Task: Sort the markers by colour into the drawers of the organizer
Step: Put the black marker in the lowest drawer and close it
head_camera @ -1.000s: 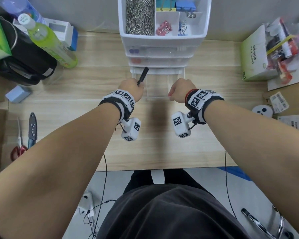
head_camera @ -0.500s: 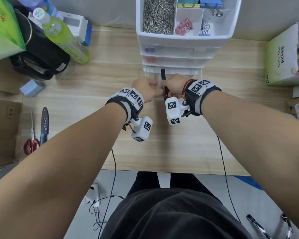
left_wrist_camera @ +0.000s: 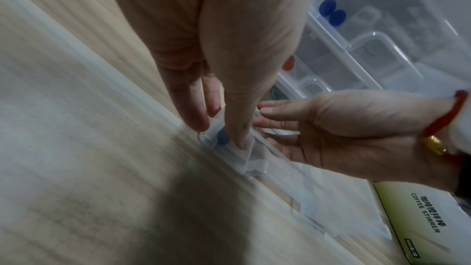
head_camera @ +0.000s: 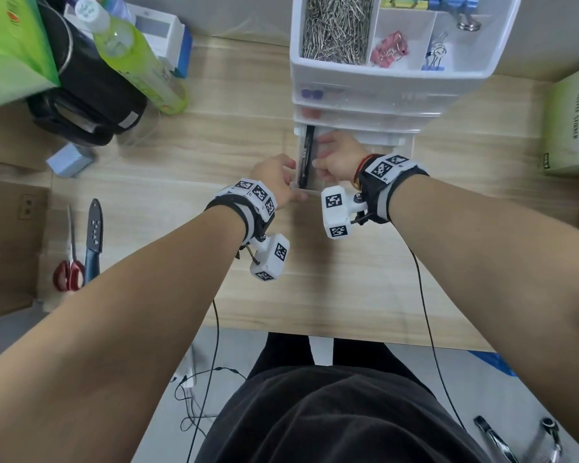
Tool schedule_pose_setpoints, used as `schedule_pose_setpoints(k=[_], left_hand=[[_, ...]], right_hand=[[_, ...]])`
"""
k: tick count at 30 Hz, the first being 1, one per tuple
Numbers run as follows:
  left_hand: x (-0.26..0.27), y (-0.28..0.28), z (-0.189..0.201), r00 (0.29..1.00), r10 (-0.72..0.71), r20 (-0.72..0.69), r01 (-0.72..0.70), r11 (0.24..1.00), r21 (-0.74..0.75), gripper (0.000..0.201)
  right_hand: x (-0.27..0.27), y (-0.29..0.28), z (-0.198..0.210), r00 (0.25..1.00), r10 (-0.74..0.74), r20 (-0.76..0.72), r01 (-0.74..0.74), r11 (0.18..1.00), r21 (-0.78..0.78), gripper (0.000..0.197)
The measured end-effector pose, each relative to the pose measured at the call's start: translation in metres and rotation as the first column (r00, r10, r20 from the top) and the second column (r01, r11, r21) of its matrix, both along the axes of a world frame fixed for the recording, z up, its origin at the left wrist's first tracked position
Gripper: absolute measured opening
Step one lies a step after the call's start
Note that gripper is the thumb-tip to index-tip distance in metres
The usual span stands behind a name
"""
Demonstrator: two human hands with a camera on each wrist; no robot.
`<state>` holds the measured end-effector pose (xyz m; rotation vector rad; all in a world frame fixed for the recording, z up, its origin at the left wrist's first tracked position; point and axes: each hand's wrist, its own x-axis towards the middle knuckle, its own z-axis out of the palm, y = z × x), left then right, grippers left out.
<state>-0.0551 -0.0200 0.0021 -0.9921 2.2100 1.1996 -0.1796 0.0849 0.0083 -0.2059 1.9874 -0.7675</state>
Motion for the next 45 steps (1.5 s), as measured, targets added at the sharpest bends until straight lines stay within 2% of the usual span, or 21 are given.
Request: schedule_pose_setpoints(k=[3,7,11,14,17,21,23,25,27,29,34,36,40,42,45], left_hand=[[-0.001,0.0,-0.003,1.0,-0.02,-0.006,0.019,0.999,-0.043,0.066],[-0.002,0.0,-0.004,1.0,-0.018,-0.011,0.018,0.998,-0.068,0.07],[-0.004,-0.003,0.0,0.999,-0.036,-0.005,0.036,0.996,-0.079,0.076],[-0.009,-0.006,0.008,0.999,-0.051,0.018,0.053,0.996,-0.075,0.073],[-0.014,-0.008,0.016,0.998,-0.053,0.037,0.056,0.995,-0.085,0.075],[-0.022,-0.003,0.024,0.995,-0.082,0.054,0.088,0.99,-0.111,0.081],[-0.024,0.0,0.027,0.995,-0.077,0.066,0.084,0.991,-0.107,0.084],[-0.025,0.001,0.028,0.995,-0.066,0.073,0.074,0.991,-0.108,0.085],[-0.026,0.001,0.027,0.995,-0.062,0.076,0.071,0.99,-0.121,0.084],[-0.026,0.002,0.025,0.995,-0.063,0.08,0.073,0.988,-0.133,0.082],[-0.028,0.001,0.025,0.999,0.002,0.037,0.004,0.986,-0.168,0.089],[-0.032,-0.003,0.025,0.999,0.046,0.01,-0.043,0.982,-0.184,0.089],[-0.045,-0.011,0.023,0.999,0.03,-0.033,-0.037,0.967,-0.252,0.106],[-0.052,-0.014,0.021,0.998,-0.016,-0.054,-0.001,0.959,-0.284,0.103],[-0.061,-0.02,0.019,0.996,-0.057,-0.072,0.031,0.946,-0.323,0.087]], right_hand=[[0.001,-0.001,-0.001,0.999,0.02,0.039,-0.019,0.999,-0.032,0.045],[-0.002,0.001,-0.002,0.996,0.053,0.066,-0.05,0.998,-0.05,0.044],[-0.012,0.017,0.013,0.997,0.078,-0.005,-0.078,0.997,-0.009,0.028],[-0.026,0.043,0.031,0.989,0.114,-0.095,-0.105,0.99,0.097,0.017],[-0.041,0.073,0.045,0.97,0.174,-0.171,-0.124,0.955,0.27,0.019],[-0.054,0.107,0.061,0.921,0.278,-0.274,-0.117,0.866,0.487,0.029],[-0.055,0.121,0.062,0.915,0.325,-0.237,-0.145,0.816,0.559,0.034],[-0.053,0.132,0.055,0.916,0.382,-0.124,-0.241,0.771,0.59,0.044],[-0.049,0.137,0.048,0.906,0.422,-0.027,-0.33,0.746,0.578,0.052],[-0.046,0.137,0.04,0.918,0.397,-0.027,-0.325,0.787,0.525,0.055],[-0.05,0.126,0.026,0.942,0.263,-0.207,-0.163,0.901,0.401,0.054],[-0.056,0.125,0.023,0.946,0.197,-0.258,-0.095,0.928,0.36,0.064],[-0.07,0.12,0.023,0.934,0.155,-0.322,-0.049,0.948,0.314,0.089],[-0.076,0.117,0.023,0.926,0.169,-0.336,-0.066,0.953,0.296,0.096],[-0.084,0.113,0.023,0.913,0.181,-0.366,-0.082,0.959,0.27,0.09]])
